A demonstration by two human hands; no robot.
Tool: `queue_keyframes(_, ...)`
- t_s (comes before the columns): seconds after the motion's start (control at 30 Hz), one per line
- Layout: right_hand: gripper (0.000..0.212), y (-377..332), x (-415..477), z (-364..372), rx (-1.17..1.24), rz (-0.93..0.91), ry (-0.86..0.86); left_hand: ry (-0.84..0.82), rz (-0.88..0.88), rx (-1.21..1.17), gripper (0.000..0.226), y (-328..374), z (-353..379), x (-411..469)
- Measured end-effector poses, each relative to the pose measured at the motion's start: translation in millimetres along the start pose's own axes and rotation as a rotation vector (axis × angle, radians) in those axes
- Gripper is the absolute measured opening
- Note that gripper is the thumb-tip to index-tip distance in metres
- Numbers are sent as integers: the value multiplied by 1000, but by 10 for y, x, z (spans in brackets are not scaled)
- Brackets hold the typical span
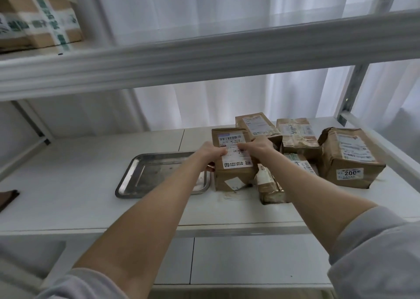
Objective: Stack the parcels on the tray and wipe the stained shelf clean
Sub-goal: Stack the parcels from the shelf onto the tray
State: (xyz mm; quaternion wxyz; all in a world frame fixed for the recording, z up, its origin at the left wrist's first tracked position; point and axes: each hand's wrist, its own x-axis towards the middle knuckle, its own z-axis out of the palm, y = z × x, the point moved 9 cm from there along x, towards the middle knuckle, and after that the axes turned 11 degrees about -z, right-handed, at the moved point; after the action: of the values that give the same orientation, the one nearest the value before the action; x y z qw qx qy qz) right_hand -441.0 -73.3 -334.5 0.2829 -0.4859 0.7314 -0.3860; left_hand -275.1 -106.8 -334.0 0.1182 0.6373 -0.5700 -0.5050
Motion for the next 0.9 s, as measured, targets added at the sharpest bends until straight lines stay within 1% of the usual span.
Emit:
queue_keyframes(0.13,23,-133,-10,-62,140,-28,29,82,55,-81,26,102,-145,-83)
queue_keyframes(0.3,19,-196,-36,-31,278,-13,28,152,102,-128,27,139,-335,-171)
queue_keyframes(0.47,15,-266,-33,47,393,3,58,195,175,-175,43,166,-544,-215)
queue_keyframes(0.6,20,-348,-3,96,417,-6,115,251,252,-135,40,233,-669,-236)
queue_keyframes(0.7,20,-379,-18,171,490,25,103,254,292,-124,36,250,-736,-188)
queue_keyframes(0.73,23,-381,-18,205,523,34,87,253,306,-119,35,256,-754,-178)
queue_keyframes(0.83,46,-418,-19,303,617,52,46,285,373,-62,35,296,-815,-183)
queue_keyframes(0.9,58,-461,3,350,627,44,31,306,423,-16,36,327,-838,-200)
